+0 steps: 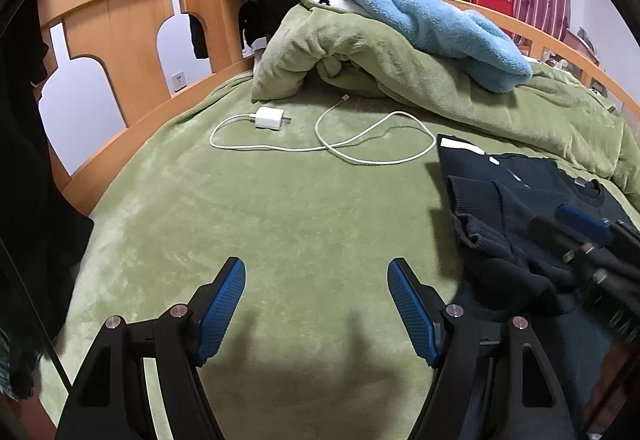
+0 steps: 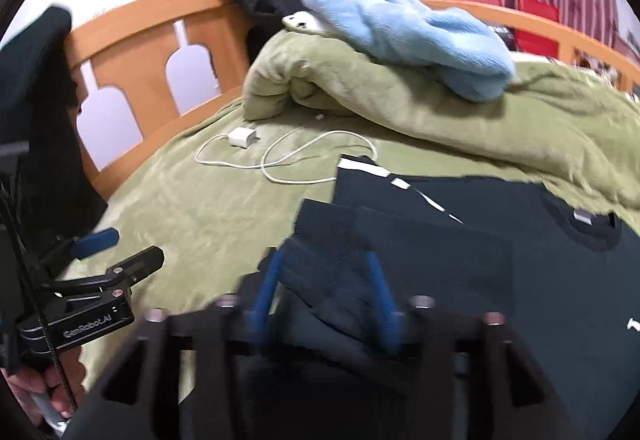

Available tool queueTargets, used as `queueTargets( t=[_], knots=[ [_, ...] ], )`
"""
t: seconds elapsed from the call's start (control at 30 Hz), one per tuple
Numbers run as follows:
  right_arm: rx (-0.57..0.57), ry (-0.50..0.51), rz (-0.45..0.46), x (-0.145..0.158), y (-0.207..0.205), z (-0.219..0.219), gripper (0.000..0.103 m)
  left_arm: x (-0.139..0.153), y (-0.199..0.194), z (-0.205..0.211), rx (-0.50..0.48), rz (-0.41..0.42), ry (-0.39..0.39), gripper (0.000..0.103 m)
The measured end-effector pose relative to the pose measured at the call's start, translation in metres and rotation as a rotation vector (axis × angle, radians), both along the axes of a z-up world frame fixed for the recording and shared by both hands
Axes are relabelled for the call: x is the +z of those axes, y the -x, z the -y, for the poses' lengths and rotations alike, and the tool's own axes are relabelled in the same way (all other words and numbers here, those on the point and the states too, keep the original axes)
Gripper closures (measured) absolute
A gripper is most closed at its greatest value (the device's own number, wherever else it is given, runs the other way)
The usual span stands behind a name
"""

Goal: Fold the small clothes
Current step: 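Lay the cuff onto the sweatshirt body with the right tool and open it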

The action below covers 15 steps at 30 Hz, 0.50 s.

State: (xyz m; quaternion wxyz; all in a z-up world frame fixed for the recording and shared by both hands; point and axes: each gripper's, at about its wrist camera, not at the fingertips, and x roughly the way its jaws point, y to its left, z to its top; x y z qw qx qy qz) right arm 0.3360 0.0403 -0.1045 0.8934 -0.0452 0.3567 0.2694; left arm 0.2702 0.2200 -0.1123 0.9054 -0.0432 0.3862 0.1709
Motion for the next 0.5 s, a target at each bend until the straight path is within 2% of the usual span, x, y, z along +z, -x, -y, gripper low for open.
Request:
queueTargets(
  t=[0.1, 0.23, 0.3, 0.33, 0.37, 0.4, 0.5],
  knots=[
    [0.045, 0.054, -0.020, -0.016, -0.002, -0.026, 0.054, -0.006, 0.002, -0.012, 0.018, -0.007, -0.011, 0.031],
    [0.027, 0.157, -0.022, -0.036, -0.011, -0.048, 0.054, -0.013, 0.004, -0.029, 0.034, -0.020, 0.009, 0.031],
    [0.037, 0.168, -0.047, -0.044, -0.016, -0.051, 0.056, -0.016, 0.005, -0.036, 0.041, -0.025, 0.020, 0.031],
    [0.027, 0.178, -0.051, -0.048, -0.017, -0.052, 0.061, -0.017, 0.005, -0.037, 0.042, -0.027, 0.025, 0.031],
    [0.019, 0.182, -0.046, -0.049, -0.019, -0.052, 0.075, -0.017, 0.005, -0.038, 0.043, -0.028, 0.030, 0.031],
    [0.028, 0.171, -0.047, -0.049, -0.019, -0.051, 0.084, -0.017, 0.005, -0.039, 0.043, -0.028, 0.032, 0.031],
    [0.011, 0.138, -0.019, -0.039, -0.015, -0.044, 0.090, -0.016, 0.005, -0.038, 0.035, -0.023, 0.038, 0.031]
  ],
)
